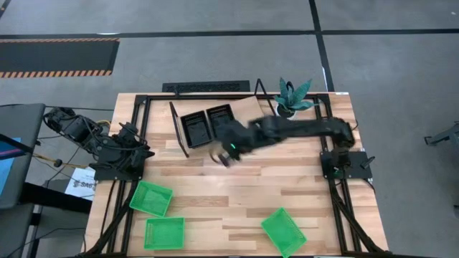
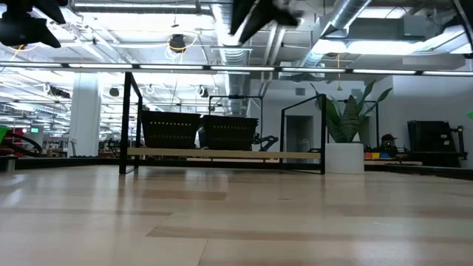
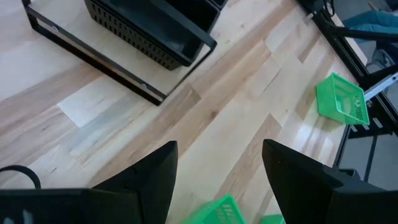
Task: Stack baskets on shelf by color
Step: Put the bottom right green bin on the shelf
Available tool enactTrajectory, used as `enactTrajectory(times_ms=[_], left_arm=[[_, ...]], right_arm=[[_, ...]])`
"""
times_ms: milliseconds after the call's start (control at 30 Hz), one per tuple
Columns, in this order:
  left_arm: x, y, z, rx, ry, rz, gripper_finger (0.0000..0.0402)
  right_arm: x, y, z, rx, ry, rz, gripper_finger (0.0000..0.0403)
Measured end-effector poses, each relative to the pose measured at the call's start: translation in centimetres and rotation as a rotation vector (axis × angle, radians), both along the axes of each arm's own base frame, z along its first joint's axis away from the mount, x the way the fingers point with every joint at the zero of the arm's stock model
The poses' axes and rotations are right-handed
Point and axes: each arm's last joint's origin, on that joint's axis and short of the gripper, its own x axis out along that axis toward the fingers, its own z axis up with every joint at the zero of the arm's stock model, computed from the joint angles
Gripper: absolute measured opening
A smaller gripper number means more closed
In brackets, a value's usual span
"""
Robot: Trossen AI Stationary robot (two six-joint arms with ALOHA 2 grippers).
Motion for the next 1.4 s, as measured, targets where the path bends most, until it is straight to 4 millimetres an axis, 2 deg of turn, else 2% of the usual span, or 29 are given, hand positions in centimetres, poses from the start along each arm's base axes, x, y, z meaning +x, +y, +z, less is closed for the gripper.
enactTrajectory(times_ms=[133,267,333,400,533,633,733,867,1167,1400], left_arm=[[0.0,-0.1,0.0,-0.013,0.008,-0.014,0.0226],[0.0,-0.2,0.0,-0.015,0.018,-0.055,0.0226],[0.0,-0.2,0.0,-0.009,0.021,-0.069,0.0226],[0.0,-0.2,0.0,0.001,0.022,-0.075,0.0226],[0.0,-0.1,0.0,0.039,0.014,-0.077,0.0226],[0.0,-0.1,0.0,0.039,0.009,-0.065,0.0226],[0.0,-0.1,0.0,0.035,0.009,-0.062,0.0226],[0.0,0.0,0.0,0.044,0.004,-0.051,0.0226],[0.0,0.0,0.0,0.025,-0.001,-0.024,0.0226],[0.0,0.0,0.0,0.022,0.001,-0.018,0.0226]], right_arm=[[-4.5,5.7,1.4,0.105,0.14,0.012,0.0144],[-8.6,11.7,0.3,0.132,0.279,-0.053,0.0193],[-10.6,15.0,-0.5,0.123,0.311,-0.009,0.0217],[-12.5,18.8,-1.1,0.109,0.314,0.108,0.0235],[-15.3,26.4,-3.8,0.061,0.292,0.484,0.0244],[-16.0,29.6,-5.3,0.041,0.28,0.672,0.0241],[-16.3,31.3,-7.1,0.061,0.339,0.773,0.0238],[-16.3,32.4,-9.5,0.058,0.449,0.854,0.0236],[-16.4,32.9,-13.0,-0.015,0.617,0.919,0.0235],[-16.4,33.2,-15.2,-0.034,0.664,0.915,0.0235]])
